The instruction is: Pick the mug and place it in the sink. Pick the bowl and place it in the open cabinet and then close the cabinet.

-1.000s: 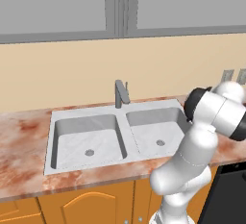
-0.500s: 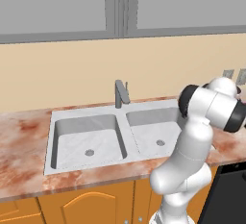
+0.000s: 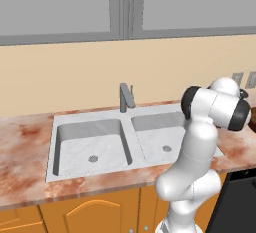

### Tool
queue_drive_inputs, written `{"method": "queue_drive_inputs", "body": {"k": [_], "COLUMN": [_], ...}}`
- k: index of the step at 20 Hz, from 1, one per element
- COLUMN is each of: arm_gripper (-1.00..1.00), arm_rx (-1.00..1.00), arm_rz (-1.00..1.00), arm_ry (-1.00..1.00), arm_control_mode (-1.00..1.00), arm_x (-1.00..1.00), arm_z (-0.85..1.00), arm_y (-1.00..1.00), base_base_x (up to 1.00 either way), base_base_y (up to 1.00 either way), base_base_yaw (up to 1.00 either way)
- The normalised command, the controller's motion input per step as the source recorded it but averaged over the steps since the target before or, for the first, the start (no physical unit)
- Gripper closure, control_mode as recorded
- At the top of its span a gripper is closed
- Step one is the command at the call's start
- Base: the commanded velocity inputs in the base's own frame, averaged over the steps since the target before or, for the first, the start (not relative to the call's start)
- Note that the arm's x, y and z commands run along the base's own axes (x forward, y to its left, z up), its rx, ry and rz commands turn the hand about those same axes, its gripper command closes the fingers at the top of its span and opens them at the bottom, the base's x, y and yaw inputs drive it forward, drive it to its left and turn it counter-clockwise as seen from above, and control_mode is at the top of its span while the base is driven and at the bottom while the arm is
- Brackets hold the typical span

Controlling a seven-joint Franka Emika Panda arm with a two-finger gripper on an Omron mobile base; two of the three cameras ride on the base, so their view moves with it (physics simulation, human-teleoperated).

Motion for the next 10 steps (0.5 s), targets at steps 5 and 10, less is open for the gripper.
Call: {"method": "queue_drive_inputs", "body": {"k": [5,10], "arm_gripper": [1.0,1.0], "arm_rx": [0.0,0.0], "arm_rz": [0.0,0.0], "arm_ry": [0.0,0.01], "arm_control_mode": [-1.0,-1.0], "arm_x": [0.02,0.07], "arm_z": [-0.13,-0.09], "arm_y": [0.0,0.0], "base_base_x": [0.0,0.0], "base_base_y": [0.0,0.0], "base_base_yaw": [0.0,0.0]}}
